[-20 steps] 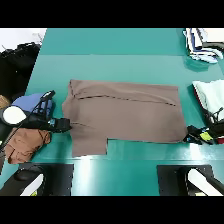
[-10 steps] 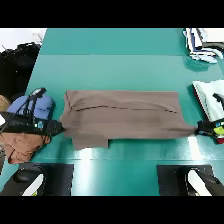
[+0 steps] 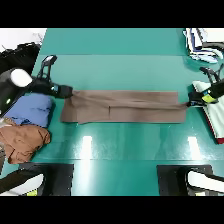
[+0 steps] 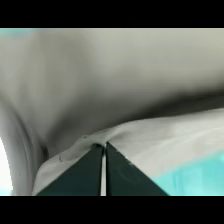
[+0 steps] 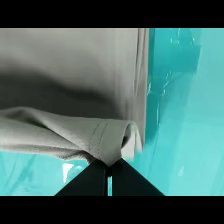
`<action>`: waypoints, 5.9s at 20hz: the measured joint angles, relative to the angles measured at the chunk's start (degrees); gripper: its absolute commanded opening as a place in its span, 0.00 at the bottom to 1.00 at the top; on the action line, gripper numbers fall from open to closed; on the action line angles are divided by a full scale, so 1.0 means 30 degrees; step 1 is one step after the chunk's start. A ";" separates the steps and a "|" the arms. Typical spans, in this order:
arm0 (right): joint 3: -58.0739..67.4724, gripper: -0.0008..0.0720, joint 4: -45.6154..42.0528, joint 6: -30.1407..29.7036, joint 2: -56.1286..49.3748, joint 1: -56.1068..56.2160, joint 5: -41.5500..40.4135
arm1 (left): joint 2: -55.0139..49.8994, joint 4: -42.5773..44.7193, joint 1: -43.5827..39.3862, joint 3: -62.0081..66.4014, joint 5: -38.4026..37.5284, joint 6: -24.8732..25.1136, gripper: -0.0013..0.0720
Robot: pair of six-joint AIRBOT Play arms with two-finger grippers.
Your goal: Fold the shirts.
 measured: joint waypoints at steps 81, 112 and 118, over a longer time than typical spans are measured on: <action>0.1450 0.84 1.3100 -0.3650 -0.4641 0.9479 -0.7898 | -0.0794 0.1843 0.3351 1.0061 -0.3366 -0.0685 0.05; 0.6564 0.03 1.0367 -0.0430 -0.3432 -0.3038 -0.6258 | -0.0816 0.0925 -0.2455 1.0061 -0.2055 -0.0831 0.05; 0.6586 0.03 0.9755 -0.0197 -0.2601 -0.8983 -0.5508 | -0.0816 0.0911 -0.3759 1.0061 -0.0721 -0.1217 0.05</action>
